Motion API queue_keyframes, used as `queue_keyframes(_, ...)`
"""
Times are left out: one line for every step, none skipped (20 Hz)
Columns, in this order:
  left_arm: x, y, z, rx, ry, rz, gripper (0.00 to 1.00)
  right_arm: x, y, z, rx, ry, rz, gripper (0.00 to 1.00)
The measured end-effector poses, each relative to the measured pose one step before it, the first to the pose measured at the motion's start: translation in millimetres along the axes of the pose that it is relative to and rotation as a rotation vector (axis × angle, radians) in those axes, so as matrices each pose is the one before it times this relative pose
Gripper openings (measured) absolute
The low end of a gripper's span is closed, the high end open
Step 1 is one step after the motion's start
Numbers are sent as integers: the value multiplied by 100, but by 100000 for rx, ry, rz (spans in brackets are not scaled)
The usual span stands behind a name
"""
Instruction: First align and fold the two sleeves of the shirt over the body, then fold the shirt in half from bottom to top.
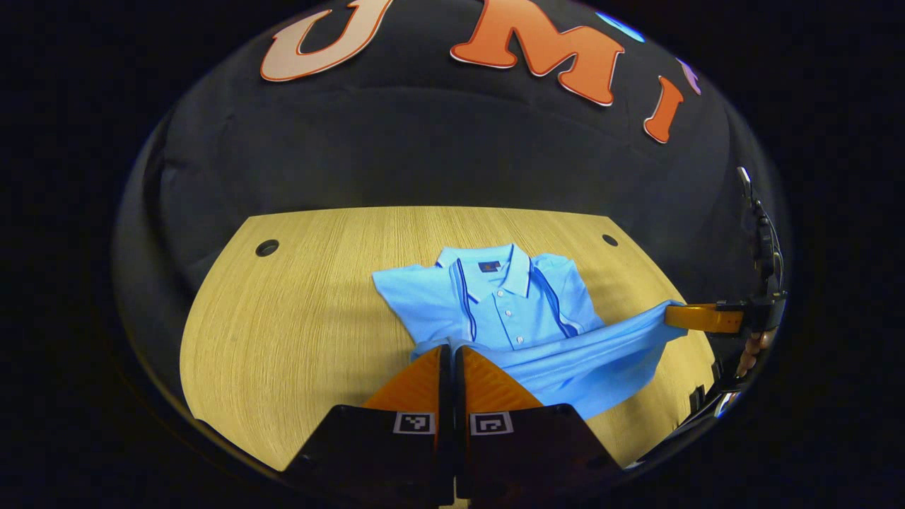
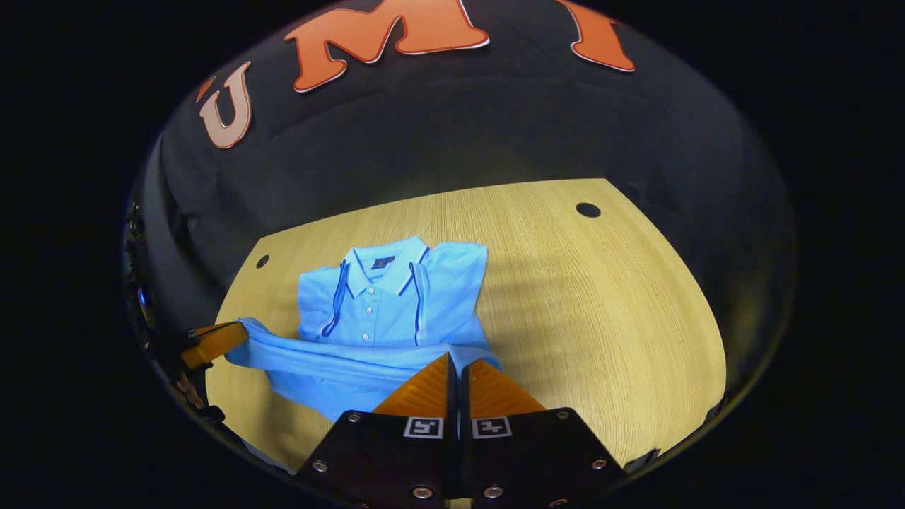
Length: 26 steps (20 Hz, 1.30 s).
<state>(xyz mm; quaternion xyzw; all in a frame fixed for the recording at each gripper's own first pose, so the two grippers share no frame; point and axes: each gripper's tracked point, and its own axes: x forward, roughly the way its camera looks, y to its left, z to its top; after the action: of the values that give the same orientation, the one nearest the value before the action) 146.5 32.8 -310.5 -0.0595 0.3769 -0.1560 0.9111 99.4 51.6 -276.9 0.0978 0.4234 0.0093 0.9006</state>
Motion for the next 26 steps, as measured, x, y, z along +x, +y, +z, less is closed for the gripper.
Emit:
queue_keyframes(903, 489, 1003, -35, -322, 129, 5, 816, 168, 1093, -193, -152, -54, 1)
queue_keyframes(926, 459, 1048, -259, -269, 119, 5, 985, -15, 1054, -233, -390, -467, 1)
queue_keyframes(1041, 373, 785, -826, -177, -40, 5, 955, 91, 866, -112, 44, 14, 1)
queue_keyframes(614, 411, 675, -997, 108, -38, 4, 876, -15, 821, 49, -165, -286, 1)
queue_keyframes(921, 495, 968, -902, -453, 178, 4, 838, 110, 797, -91, -153, 183, 1)
queue_keyframes(928, 419, 953, -703, -803, 71, 5, 1375, 401, 1033, -99, -564, -258, 1)
queue_keyframes(932, 441, 653, -281, -630, 291, 4, 924, 44, 649, -537, -163, -50, 1)
queue_keyframes(924, 524, 869, -288, -659, 604, 5, 986, -54, 664, -635, -361, -750, 1)
queue_keyframes(901, 512, 617, -252, 55, 315, 5, 932, -56, 666, -421, -490, -84, 1)
queue_keyframes(939, 544, 769, -338, -475, 660, 5, 982, -124, 792, 27, -1008, -880, 1)
queue_keyframes(1115, 229, 468, -489, -531, 191, 5, 857, -86, 780, 761, -1051, -809, 1)
queue_keyframes(944, 209, 448, -58, 286, 393, 4, 988, -13, 715, 1171, -815, -390, 1)
queue_keyframes(1056, 249, 379, 163, -7, 556, 5, 987, 24, 670, 962, -401, -394, 1)
queue_keyframes(890, 291, 290, 18, 443, 689, 5, 851, 21, 574, 843, -634, -141, 1)
queue_keyframes(898, 210, 65, 51, 437, 686, 5, 985, 160, 559, 1037, -461, 519, 1)
queue_keyframes(646, 137, -41, -102, 1340, 1022, 5, 715, 203, 97, 1639, 879, 830, 1)
queue_keyframes(455, 260, -102, 225, 1054, 1981, 11, -202, -89, -73, 3010, -151, 1728, 2)
queue_keyframes(66, 104, -365, -357, 669, 478, 16, 416, 195, -63, 1276, 640, 943, 4)
queue_keyframes(-353, -203, 74, -1098, 228, -402, 30, -393, -126, -79, -714, 800, -734, 16)
queue_keyframes(-418, -297, 50, -1185, 135, -477, 38, -377, -341, -187, -2304, 80, -1203, 23)
queue_keyframes(-273, 109, -133, -583, -33, 660, 57, -698, -316, -87, -2826, -476, -950, 44)
queue_keyframes(-663, 228, 119, -406, -430, 1368, 76, -926, -176, 273, -2179, -1346, -416, 64)
queue_keyframes(-678, 240, 265, -364, -909, 1315, 94, -1028, 117, 486, -1059, -2421, 1066, 76)
queue_keyframes(-943, -6, 241, -137, -1358, 371, 99, -1126, 261, 285, -290, -2307, 1851, 81)
queue_keyframes(-1082, -59, 212, 429, -1444, 420, 100, -1282, 193, 278, 46, -1933, 1353, 87)
queue_keyframes(-1175, -242, 185, 918, -1441, 532, 100, -1441, 95, 374, -131, -1827, 566, 89)
